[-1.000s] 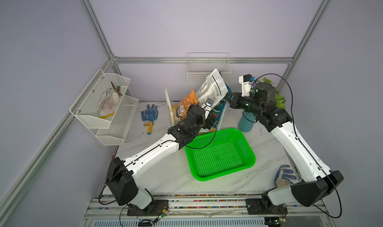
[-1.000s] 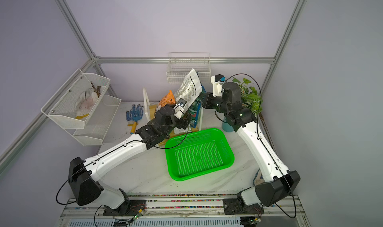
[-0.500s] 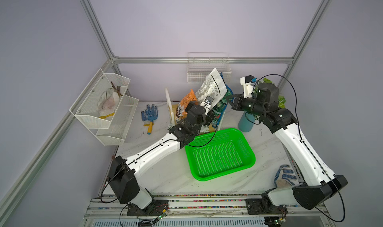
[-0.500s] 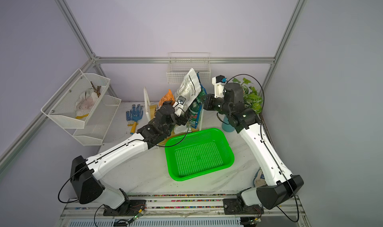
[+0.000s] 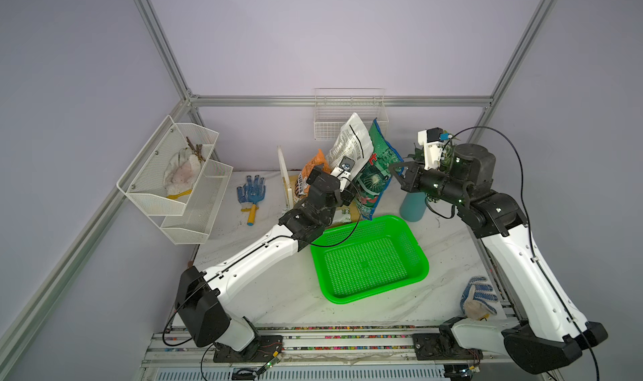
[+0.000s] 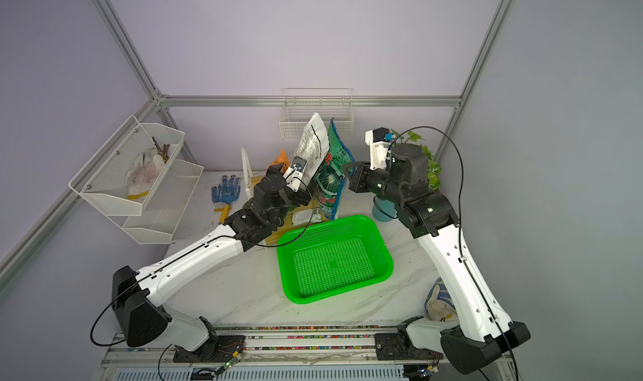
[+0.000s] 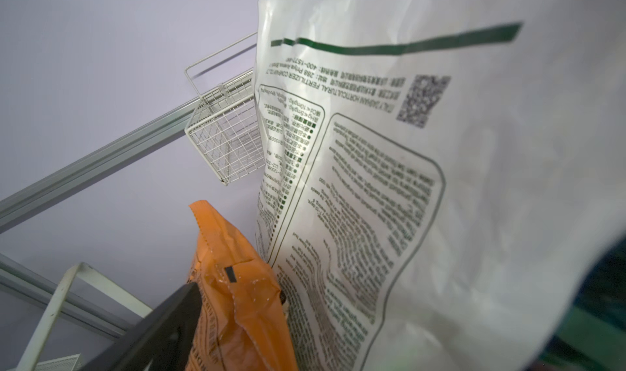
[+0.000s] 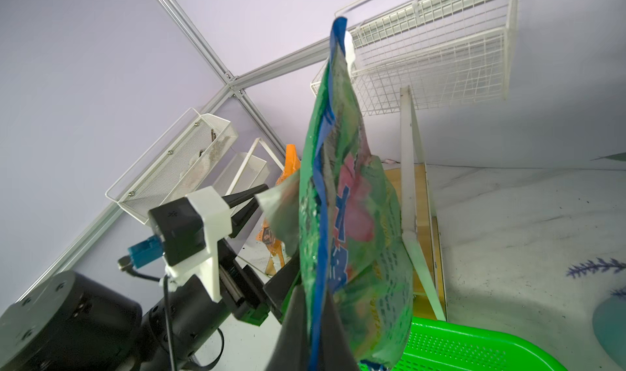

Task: Take down the fertilizer bag from the shelf
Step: Pick up the fertilizer bag from the shelf.

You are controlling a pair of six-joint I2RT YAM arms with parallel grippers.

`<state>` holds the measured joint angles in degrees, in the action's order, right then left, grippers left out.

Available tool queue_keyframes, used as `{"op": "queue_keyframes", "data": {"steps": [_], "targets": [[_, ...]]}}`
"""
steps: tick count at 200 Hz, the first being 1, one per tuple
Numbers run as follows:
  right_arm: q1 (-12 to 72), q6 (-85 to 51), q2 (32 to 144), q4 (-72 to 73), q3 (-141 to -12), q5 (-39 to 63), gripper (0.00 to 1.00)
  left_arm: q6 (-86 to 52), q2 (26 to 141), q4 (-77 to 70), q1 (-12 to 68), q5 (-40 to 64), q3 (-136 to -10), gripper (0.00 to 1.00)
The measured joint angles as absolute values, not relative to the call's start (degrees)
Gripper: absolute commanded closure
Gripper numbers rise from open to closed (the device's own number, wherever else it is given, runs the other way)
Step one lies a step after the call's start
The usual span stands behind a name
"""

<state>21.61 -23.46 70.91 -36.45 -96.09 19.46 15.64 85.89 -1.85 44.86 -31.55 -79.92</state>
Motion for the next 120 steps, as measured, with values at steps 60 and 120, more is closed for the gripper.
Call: {"op": "queue_keyframes", "data": {"steps": [60,120], "targets": [[21.8,-22.8,64.1,-41.6,-95.5,19.0,1.0,14.1,83.7,-1.8,44.9,-29.2,-79.9,0.0],[21.8,-20.8,61.9,-44.5,-88.4,14.4,1.0,10.3,79.1,1.0,45.0,-26.4,-79.2,0.0]]}}
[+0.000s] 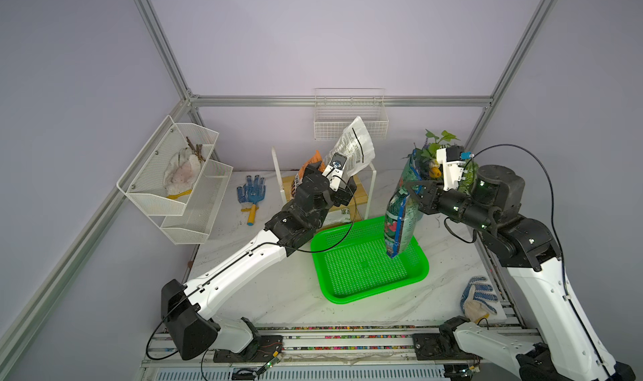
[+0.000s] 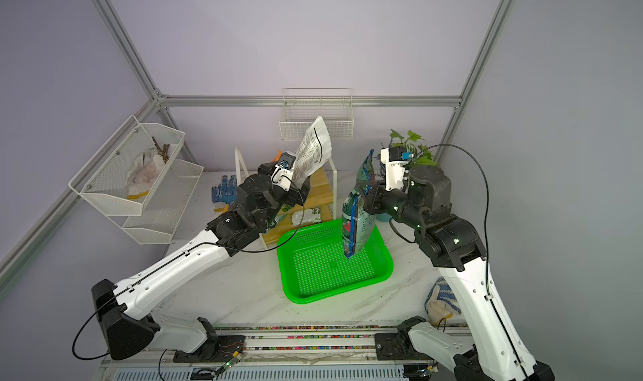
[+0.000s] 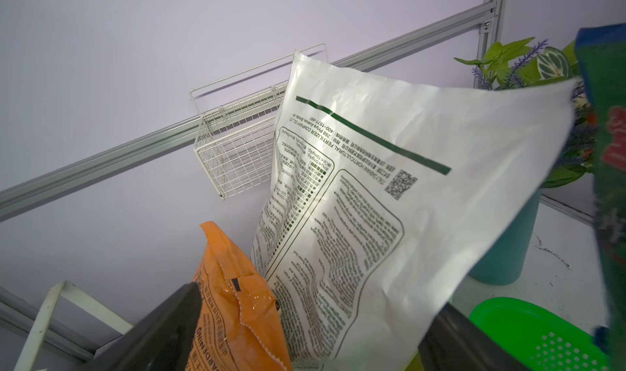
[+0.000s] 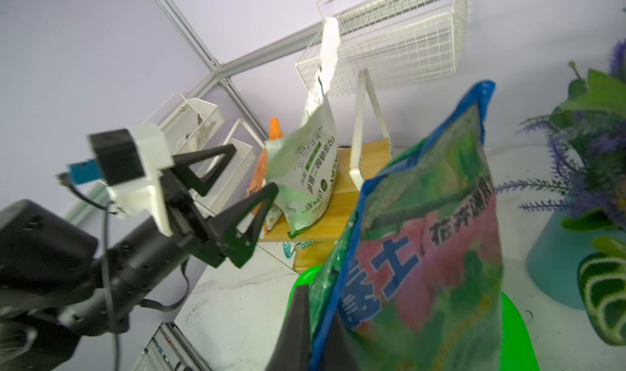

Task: Take down the fertilizer bag from the shelf
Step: Pick up the fertilizer bag from the shelf, then place the fertilizer bag in the storage box.

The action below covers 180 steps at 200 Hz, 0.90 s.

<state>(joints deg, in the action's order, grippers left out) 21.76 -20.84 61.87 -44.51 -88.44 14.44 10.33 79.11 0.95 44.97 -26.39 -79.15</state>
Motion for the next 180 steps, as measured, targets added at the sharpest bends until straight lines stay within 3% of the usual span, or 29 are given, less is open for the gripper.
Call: {"op": "queue_keyframes", "data": {"steps": [97,180], "targets": [[21.4,-15.5,62.7,-46.1,-79.4,12.5,1.0,2.2,69.1,4.6,45.0,-16.3,-77.6,0.0],[20.8,-12.6,62.5,-45.9,-73.5,12.0,1.0,-4.5,65.8,7.8,45.1,-13.7,-70.3,0.0]]}}
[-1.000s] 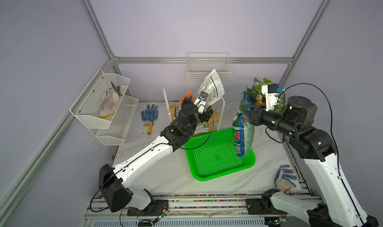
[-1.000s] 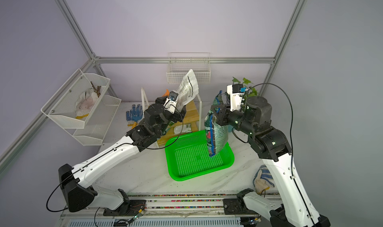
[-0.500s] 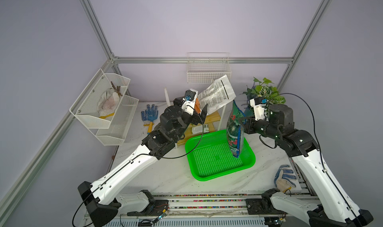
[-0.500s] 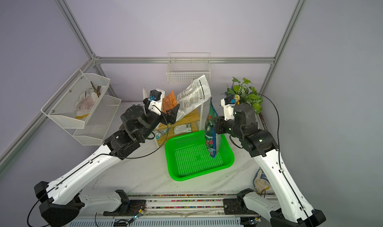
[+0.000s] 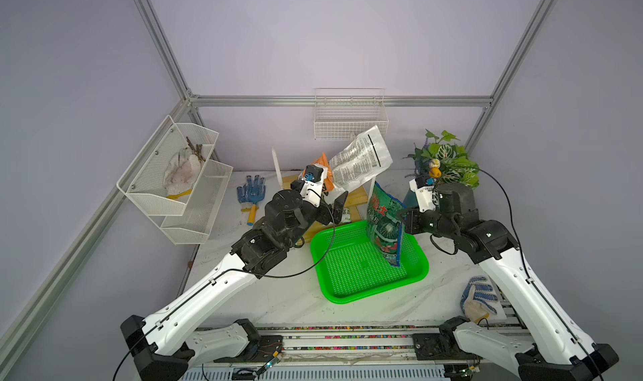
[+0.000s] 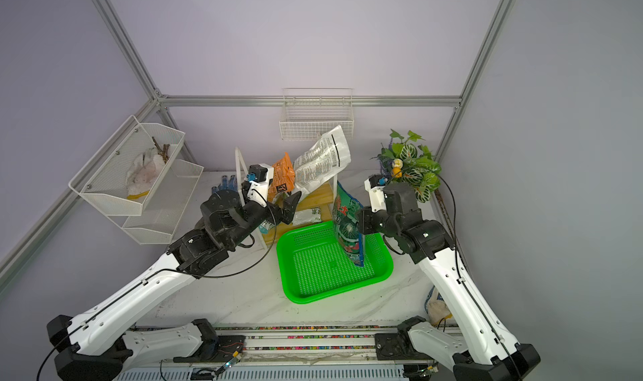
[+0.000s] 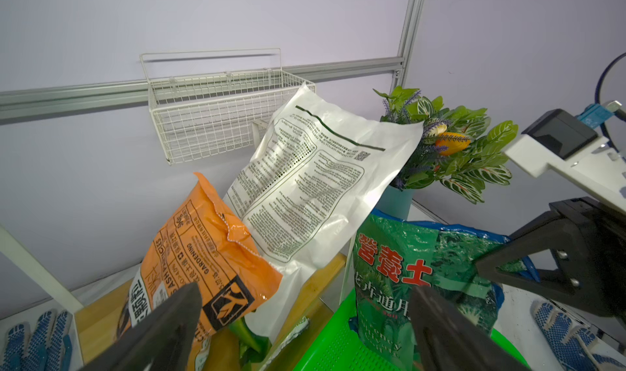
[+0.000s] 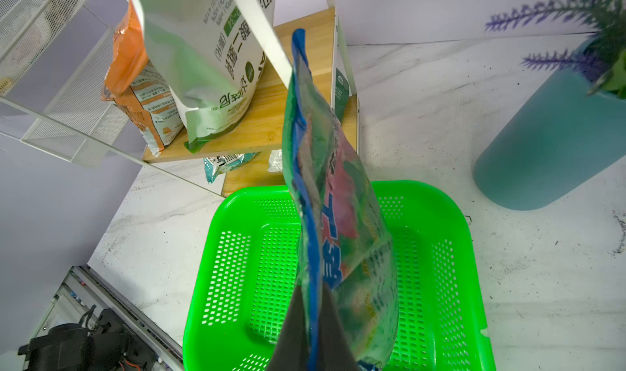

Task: Take down the fertilizer bag from the shelf
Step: Place the fertilizer bag in the storage box.

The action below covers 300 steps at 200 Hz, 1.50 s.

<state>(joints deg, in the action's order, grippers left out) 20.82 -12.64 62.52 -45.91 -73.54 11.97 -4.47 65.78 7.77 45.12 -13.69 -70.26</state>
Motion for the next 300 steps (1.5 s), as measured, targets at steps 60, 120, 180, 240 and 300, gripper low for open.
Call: {"op": "queue_keyframes", "data": {"steps": [60,120,180,240,300], "targets": [[20.2,-10.0,61.3,-44.1,-68.1,6.8,1.0,-8.2,65.1,9.0,45.1,-13.4,-68.5,0.0],[19.2,-7.8,56.8,-38.2,-58.3,0.8,1.0,-9.1,65.1,9.1,45.1,-12.8,-68.4,0.0],[18.5,-7.7,54.5,-33.8,-53.9,-5.0,1.0,-9.5,64.9,9.1,45.1,-12.8,-67.5,0.0],[16.4,-13.1,54.3,-32.1,-49.8,-9.1,0.62,-9.5,63.9,9.3,45.1,-12.9,-66.8,0.0],[15.7,-17.4,52.6,-31.4,-48.5,-6.7,0.23,-9.5,63.9,9.6,45.1,-12.9,-66.8,0.0]]}}
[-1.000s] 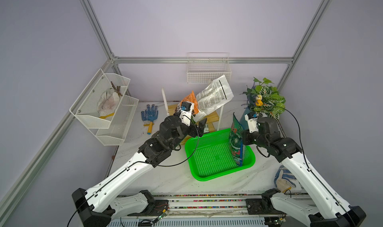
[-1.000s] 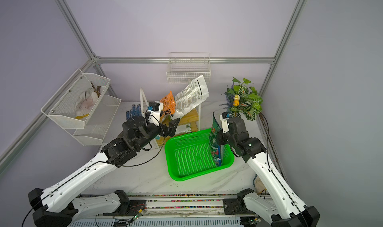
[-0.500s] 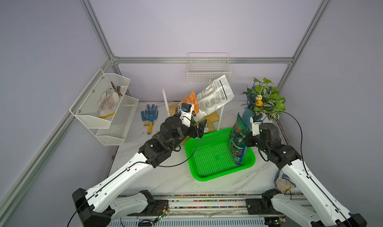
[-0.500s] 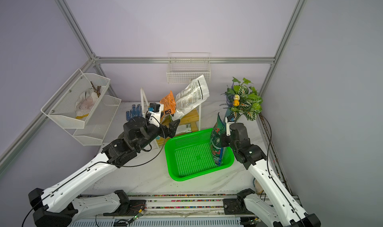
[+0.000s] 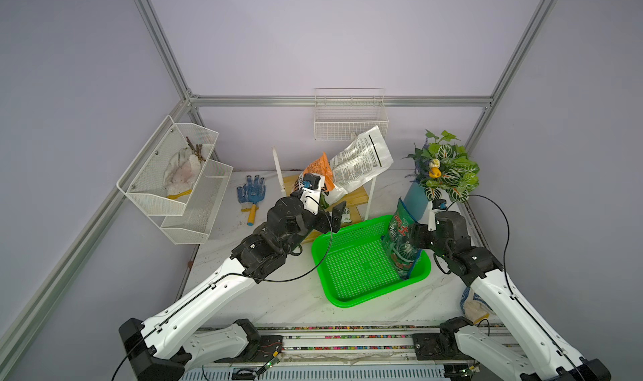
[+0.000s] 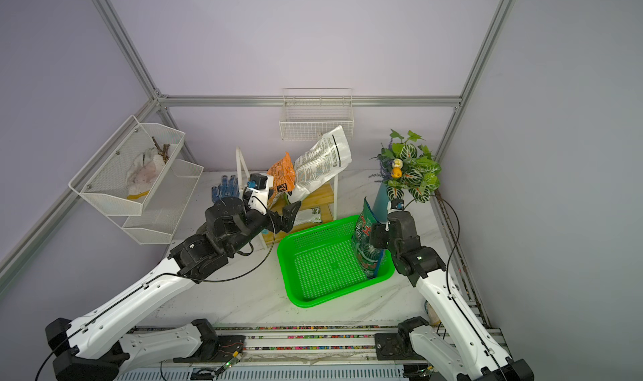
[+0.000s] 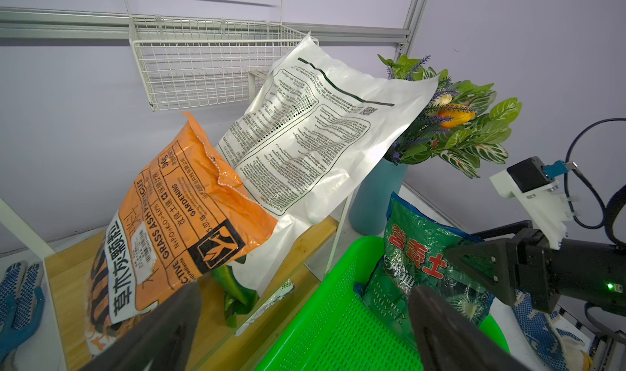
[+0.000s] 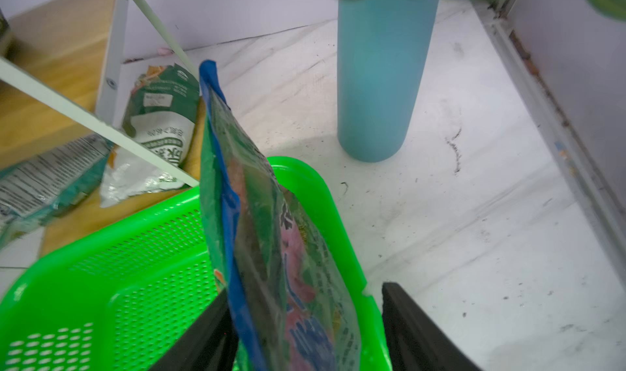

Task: Take down the fertilizer bag from the shelf
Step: Place the fertilizer bag in the storage box.

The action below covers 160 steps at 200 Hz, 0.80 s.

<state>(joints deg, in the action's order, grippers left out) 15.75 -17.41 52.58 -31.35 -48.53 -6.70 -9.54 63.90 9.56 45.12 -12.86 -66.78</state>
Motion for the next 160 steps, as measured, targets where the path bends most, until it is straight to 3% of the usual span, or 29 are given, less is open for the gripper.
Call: {"op": "queue_keyframes", "data": {"steps": [82,160], "targets": [[15.7,-18.2,51.1,-30.0,-50.0,0.3,0.05,-10.1,63.8,10.2,45.1,-12.9,-66.2,0.0],[15.7,-16.4,56.2,-33.0,-62.6,0.7,0.04,-10.0,63.1,10.3,45.1,-13.6,-65.7,0.0]]}}
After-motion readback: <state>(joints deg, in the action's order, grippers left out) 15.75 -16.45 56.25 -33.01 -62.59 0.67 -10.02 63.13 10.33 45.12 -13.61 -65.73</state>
